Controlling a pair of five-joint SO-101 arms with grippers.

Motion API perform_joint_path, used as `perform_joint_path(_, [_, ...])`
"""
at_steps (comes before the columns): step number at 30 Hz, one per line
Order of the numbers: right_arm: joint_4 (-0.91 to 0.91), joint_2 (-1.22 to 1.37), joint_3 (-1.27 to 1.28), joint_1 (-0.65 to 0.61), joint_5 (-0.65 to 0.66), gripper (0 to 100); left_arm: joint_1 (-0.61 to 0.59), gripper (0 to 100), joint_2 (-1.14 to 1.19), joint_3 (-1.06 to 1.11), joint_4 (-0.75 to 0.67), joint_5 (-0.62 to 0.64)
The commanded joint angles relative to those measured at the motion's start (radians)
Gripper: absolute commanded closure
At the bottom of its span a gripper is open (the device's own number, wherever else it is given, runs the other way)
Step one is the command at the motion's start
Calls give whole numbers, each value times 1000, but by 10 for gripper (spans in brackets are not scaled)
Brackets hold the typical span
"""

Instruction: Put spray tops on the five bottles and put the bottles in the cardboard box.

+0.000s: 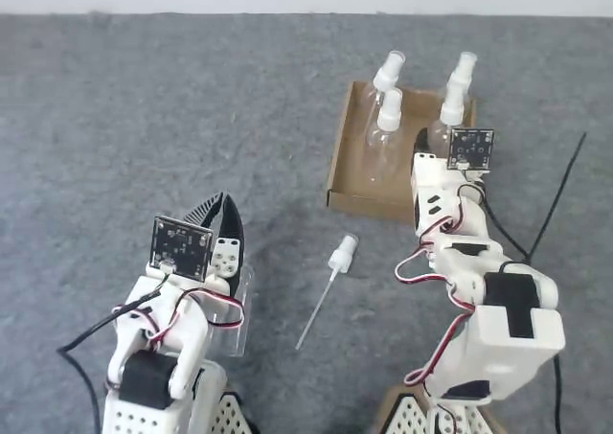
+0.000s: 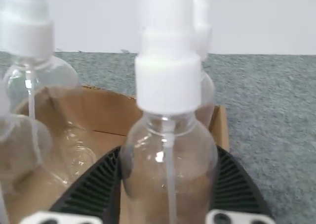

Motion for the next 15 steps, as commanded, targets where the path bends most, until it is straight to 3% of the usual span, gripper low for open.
perform_joint_path(1, [-7,-5,-17,-7,2,782,0,990,-17,-5,-26,-2])
perform_joint_path(15, [-5,-53,-20,-8,2,714,-2,990,-17,-5,-26,-2])
